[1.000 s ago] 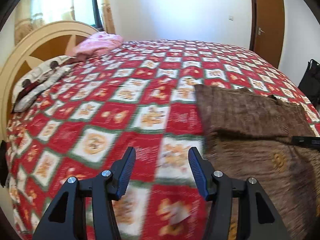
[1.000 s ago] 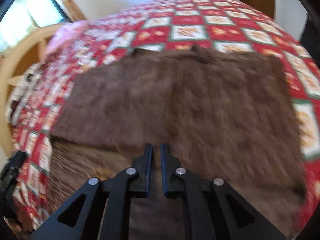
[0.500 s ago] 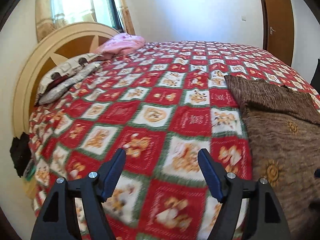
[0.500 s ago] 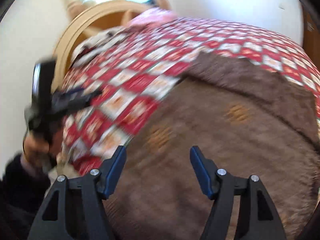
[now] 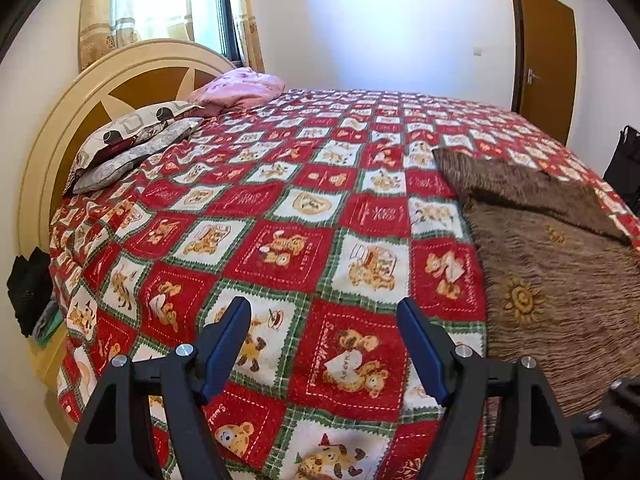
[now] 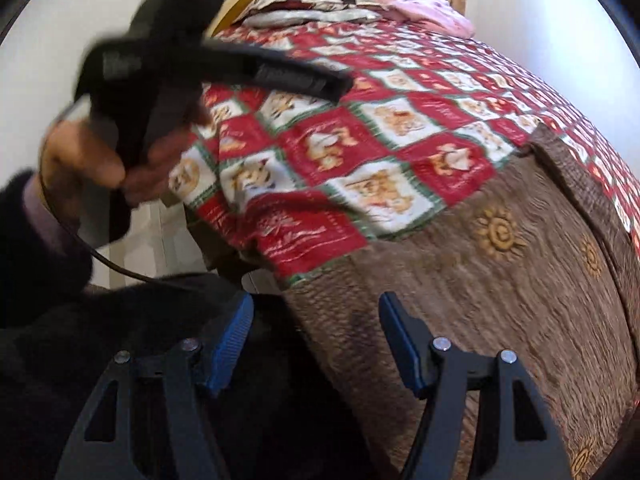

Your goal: Fold small clothes

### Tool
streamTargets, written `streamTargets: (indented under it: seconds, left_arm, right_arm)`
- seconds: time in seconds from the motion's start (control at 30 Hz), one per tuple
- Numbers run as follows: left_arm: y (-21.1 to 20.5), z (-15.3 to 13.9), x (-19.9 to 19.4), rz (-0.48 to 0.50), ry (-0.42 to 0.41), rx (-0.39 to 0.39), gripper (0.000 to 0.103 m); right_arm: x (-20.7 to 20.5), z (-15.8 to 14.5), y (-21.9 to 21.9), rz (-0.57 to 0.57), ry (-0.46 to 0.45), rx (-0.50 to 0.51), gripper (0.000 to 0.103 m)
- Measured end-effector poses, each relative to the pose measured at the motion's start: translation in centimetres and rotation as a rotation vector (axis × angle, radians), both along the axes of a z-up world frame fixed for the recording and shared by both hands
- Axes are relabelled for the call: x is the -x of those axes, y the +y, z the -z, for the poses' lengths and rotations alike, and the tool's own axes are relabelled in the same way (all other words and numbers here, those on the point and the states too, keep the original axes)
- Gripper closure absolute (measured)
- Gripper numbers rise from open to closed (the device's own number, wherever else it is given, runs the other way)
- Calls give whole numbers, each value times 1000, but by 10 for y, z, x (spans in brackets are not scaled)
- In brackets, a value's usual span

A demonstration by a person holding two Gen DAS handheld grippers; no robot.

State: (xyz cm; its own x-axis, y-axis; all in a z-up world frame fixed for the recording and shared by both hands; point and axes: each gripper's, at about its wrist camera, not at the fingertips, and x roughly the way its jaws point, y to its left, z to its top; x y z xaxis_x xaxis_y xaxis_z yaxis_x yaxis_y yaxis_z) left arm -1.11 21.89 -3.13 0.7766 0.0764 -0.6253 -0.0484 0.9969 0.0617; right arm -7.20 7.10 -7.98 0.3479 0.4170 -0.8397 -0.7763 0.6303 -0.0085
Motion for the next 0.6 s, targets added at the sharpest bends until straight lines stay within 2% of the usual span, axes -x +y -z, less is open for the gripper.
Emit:
streamTargets:
  seconds: [0.03, 0.13, 0.17, 0.23, 0.4, 0.5, 0.6]
  left_arm:
    - [0, -1, 1, 0, -6, 1, 27]
    - [-1, -3, 4, 9, -21, -7, 27]
    - [-3, -4, 5, 21, -30, -16, 27]
    - [-9, -5, 8, 54, -49, -43, 27]
    - [-25, -7, 18, 197, -96, -48, 27]
    - [-34, -8, 22, 327, -113, -14, 27]
    - [-52, -10, 24, 487, -133, -27, 27]
  right_arm:
    - [1, 5, 3, 1, -9, 29, 39]
    - [0, 14, 3, 29, -40, 93, 68]
    - [-1, 12, 1, 37, -41, 94, 79]
    - [-5, 7, -10, 58, -6, 51, 89]
    - [-29, -13, -51, 160, 117, -131, 90]
    - [-53, -28, -89, 253, 186, -280, 91]
    - [-67, -34, -108, 286, 230, -346, 90]
